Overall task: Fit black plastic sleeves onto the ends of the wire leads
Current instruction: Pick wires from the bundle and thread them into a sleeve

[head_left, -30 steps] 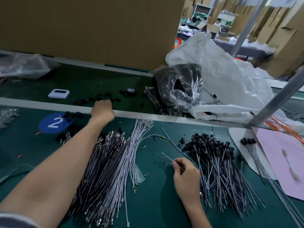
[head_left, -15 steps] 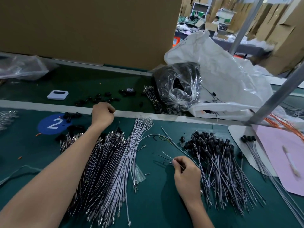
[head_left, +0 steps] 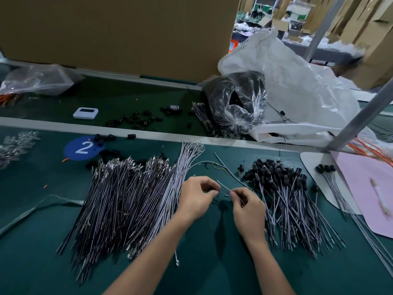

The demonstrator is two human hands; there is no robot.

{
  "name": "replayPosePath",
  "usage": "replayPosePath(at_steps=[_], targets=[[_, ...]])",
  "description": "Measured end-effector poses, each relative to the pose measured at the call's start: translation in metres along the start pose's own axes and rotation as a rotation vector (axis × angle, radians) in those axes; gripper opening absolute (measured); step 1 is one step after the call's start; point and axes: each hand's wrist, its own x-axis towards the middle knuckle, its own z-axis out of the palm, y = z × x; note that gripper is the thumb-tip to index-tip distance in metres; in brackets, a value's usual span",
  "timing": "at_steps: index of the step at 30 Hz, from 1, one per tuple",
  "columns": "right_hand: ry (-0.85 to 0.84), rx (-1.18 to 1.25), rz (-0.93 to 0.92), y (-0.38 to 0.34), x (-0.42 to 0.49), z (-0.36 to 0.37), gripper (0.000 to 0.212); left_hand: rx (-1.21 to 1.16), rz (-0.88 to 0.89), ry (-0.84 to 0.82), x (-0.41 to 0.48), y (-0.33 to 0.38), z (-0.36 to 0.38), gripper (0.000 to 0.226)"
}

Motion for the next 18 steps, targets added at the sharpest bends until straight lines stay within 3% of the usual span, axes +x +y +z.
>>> replayPosePath(at_steps=[9,18], targets=[[0.142,0.136,0.048,-0.006,-0.006,-0.004,0.012,-0.262,0.007,0.206,-0.007,-0.003,0.002,0.026],[0.122,0.269,0.031,-0.041,-0.018,-0.016,0.010,-0.758,0.007,0.096,-0.019,0.012,-0.002,0.036]])
